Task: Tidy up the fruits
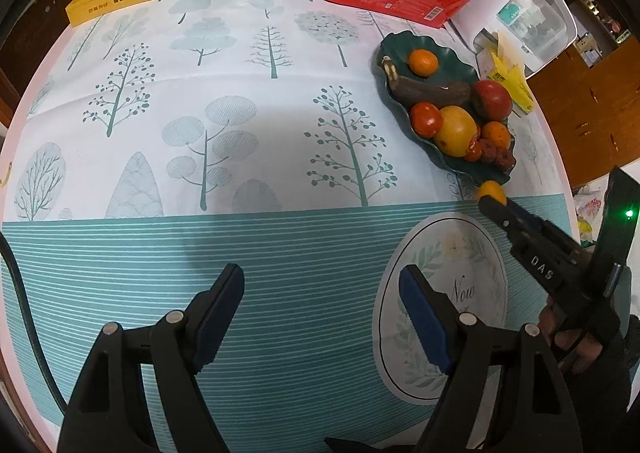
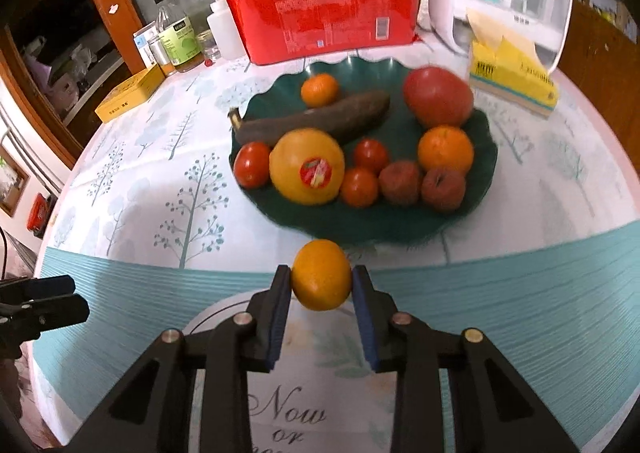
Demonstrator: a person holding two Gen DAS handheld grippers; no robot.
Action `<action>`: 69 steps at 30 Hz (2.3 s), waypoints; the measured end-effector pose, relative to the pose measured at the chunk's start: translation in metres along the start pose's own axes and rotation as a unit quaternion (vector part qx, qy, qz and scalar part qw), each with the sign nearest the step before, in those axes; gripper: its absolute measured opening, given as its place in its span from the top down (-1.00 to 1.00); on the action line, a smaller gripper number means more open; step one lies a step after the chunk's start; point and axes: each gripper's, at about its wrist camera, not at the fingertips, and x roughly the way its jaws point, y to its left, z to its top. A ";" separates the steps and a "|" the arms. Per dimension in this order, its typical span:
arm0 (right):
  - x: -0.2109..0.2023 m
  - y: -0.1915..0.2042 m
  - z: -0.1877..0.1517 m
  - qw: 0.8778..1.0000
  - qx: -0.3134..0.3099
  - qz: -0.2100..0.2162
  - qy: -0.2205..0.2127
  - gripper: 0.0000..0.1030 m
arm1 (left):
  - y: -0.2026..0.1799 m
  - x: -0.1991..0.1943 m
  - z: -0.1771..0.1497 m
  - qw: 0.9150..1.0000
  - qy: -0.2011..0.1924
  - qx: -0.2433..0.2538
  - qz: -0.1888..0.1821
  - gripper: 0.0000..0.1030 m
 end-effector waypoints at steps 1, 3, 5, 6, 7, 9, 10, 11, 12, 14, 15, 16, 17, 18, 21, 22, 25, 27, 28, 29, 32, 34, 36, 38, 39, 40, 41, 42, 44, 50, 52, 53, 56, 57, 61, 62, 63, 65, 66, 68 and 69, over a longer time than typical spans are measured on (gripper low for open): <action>0.000 -0.001 0.002 1.000 -0.005 -0.002 -0.001 0.40 | 0.001 0.001 0.000 1.000 0.001 0.001 -0.001 -0.53; 0.000 -0.002 0.006 1.000 -0.012 -0.005 -0.003 0.40 | 0.001 0.002 -0.001 1.000 0.001 0.003 0.000 -0.53; 0.001 -0.006 0.012 1.000 -0.013 -0.012 -0.010 0.40 | 0.001 0.004 -0.001 1.000 0.002 0.004 -0.001 -0.53; 0.001 -0.008 0.017 1.000 -0.012 -0.014 -0.015 0.40 | 0.002 0.004 -0.002 1.000 0.003 0.004 -0.002 -0.53; 0.001 -0.009 0.020 1.000 -0.011 -0.016 -0.018 0.40 | 0.002 0.005 -0.002 1.000 0.003 0.004 -0.003 -0.53; 0.002 -0.015 0.032 0.999 -0.011 -0.021 -0.031 0.40 | 0.002 0.008 -0.004 1.000 0.005 0.002 -0.004 -0.53; 0.003 -0.017 0.035 0.999 -0.010 -0.023 -0.035 0.40 | 0.002 0.009 -0.004 1.000 0.005 0.001 -0.005 -0.53; 0.003 -0.019 0.041 0.999 -0.010 -0.026 -0.040 0.40 | 0.002 0.010 -0.005 1.000 0.006 -0.001 -0.006 -0.53; 0.004 -0.022 0.048 0.999 -0.009 -0.028 -0.046 0.40 | 0.001 0.012 -0.005 1.000 0.007 -0.002 -0.007 -0.53; 0.006 -0.027 0.058 0.998 -0.006 -0.031 -0.055 0.40 | 0.001 0.013 -0.007 1.000 0.008 -0.003 -0.007 -0.53; 0.007 -0.031 0.065 0.998 -0.004 -0.032 -0.061 0.40 | -0.001 0.013 -0.007 1.000 0.006 -0.002 -0.007 -0.53; 0.008 -0.033 0.069 0.997 -0.004 -0.033 -0.064 0.40 | -0.001 0.013 -0.008 1.000 0.006 -0.002 -0.007 -0.53; 0.009 -0.035 0.073 0.997 -0.004 -0.034 -0.067 0.40 | -0.002 0.013 -0.008 1.000 0.005 -0.001 -0.007 -0.53; 0.010 -0.036 0.076 0.997 -0.006 -0.035 -0.069 0.40 | -0.003 0.013 -0.009 1.000 0.004 -0.001 -0.006 -0.53; 0.015 -0.039 0.081 0.997 -0.012 -0.036 -0.069 0.39 | -0.007 0.010 -0.012 1.000 -0.003 -0.001 -0.003 -0.53; 0.016 -0.040 0.081 0.997 -0.012 -0.035 -0.070 0.39 | -0.008 0.009 -0.012 1.000 -0.007 0.000 -0.003 -0.53; 0.018 -0.043 0.080 0.997 -0.010 -0.032 -0.072 0.29 | -0.012 0.003 -0.015 1.000 -0.020 0.005 0.001 -0.53; 0.016 -0.046 0.077 0.996 -0.006 -0.033 -0.077 0.10 | -0.015 -0.002 -0.017 0.999 -0.031 0.007 0.004 -0.53; 0.014 -0.047 0.075 0.996 -0.004 -0.034 -0.080 0.04 | -0.017 -0.005 -0.019 0.999 -0.035 0.007 0.005 -0.53; 0.011 -0.048 0.073 0.996 -0.001 -0.035 -0.083 0.03 | -0.018 -0.009 -0.021 0.999 -0.038 0.006 0.007 -0.53; 0.001 -0.052 0.065 0.996 0.013 -0.032 -0.082 0.01 | -0.021 -0.021 -0.030 0.999 -0.039 0.002 0.008 -0.53; -0.008 -0.055 0.055 0.996 0.021 -0.030 -0.079 -0.08 | -0.023 -0.030 -0.038 0.999 -0.043 -0.004 0.007 -0.53; -0.019 -0.058 0.040 0.996 0.024 -0.029 -0.075 -0.14 | -0.023 -0.036 -0.047 0.999 -0.045 -0.015 0.009 -0.57; -0.028 -0.060 0.023 0.997 0.022 -0.030 -0.065 -0.16 | -0.026 -0.039 -0.058 0.998 -0.048 -0.028 0.013 -0.58; -0.033 -0.061 0.011 0.998 0.020 -0.028 -0.057 -0.16 | -0.029 -0.041 -0.065 0.998 -0.049 -0.036 0.016 -0.58; -0.039 -0.063 -0.002 0.998 0.018 -0.025 -0.045 -0.16 | -0.032 -0.043 -0.073 0.998 -0.050 -0.042 0.016 -0.58; -0.046 -0.064 -0.014 0.999 0.017 -0.020 -0.034 -0.16 | -0.035 -0.044 -0.079 0.998 -0.052 -0.044 0.013 -0.58; -0.052 -0.066 -0.024 0.999 0.016 -0.012 -0.028 -0.17 | -0.041 -0.046 -0.089 0.997 -0.057 -0.049 0.009 -0.58; -0.065 -0.066 -0.047 1.000 0.003 0.006 -0.013 -0.28 | -0.051 -0.047 -0.103 0.997 -0.059 -0.057 0.010 -0.58; -0.106 -0.064 -0.109 0.999 -0.031 0.035 0.025 -0.44 | -0.087 -0.056 -0.150 0.995 -0.061 -0.072 0.024 -0.58; -0.122 -0.065 -0.124 0.998 -0.032 0.047 0.033 -0.45 | -0.103 -0.064 -0.165 0.995 -0.067 -0.061 0.035 -0.58; -0.128 -0.066 -0.129 0.998 -0.033 0.051 0.035 -0.45 | -0.109 -0.066 -0.168 0.995 -0.070 -0.055 0.039 -0.59; -0.153 -0.069 -0.145 0.996 -0.034 0.065 0.050 -0.45 | -0.133 -0.081 -0.182 0.995 -0.082 -0.026 0.052 -0.66; -0.165 -0.069 -0.149 0.996 -0.038 0.065 0.052 -0.45 | -0.139 -0.087 -0.185 0.994 -0.087 -0.019 0.056 -0.66; -0.201 -0.072 -0.151 0.996 -0.044 0.060 0.053 -0.56 | -0.159 -0.119 -0.192 0.989 -0.124 -0.003 0.082 -0.68; -0.207 -0.072 -0.150 0.996 -0.044 0.056 0.053 -0.63 | -0.163 -0.126 -0.192 0.987 -0.134 -0.001 0.089 -0.74; -0.217 -0.072 -0.148 0.996 -0.046 0.049 0.052 -0.65 | -0.167 -0.136 -0.194 0.984 -0.147 0.002 0.098 -0.78; -0.230 -0.074 -0.145 0.997 -0.043 0.046 0.045 -0.67 | -0.172 -0.149 -0.195 0.983 -0.158 0.003 0.097 -0.78; -0.239 -0.075 -0.143 0.997 -0.038 0.049 0.039 -0.67 | -0.175 -0.157 -0.197 0.982 -0.166 0.003 0.096 -0.78; -0.254 -0.077 -0.139 0.997 -0.033 0.059 0.030 -0.70 | -0.179 -0.168 -0.199 0.979 -0.177 0.007 0.100 -0.79; -0.261 -0.076 -0.139 0.997 -0.033 0.061 0.028 -0.71 | -0.184 -0.176 -0.202 0.977 -0.185 0.011 0.106 -0.79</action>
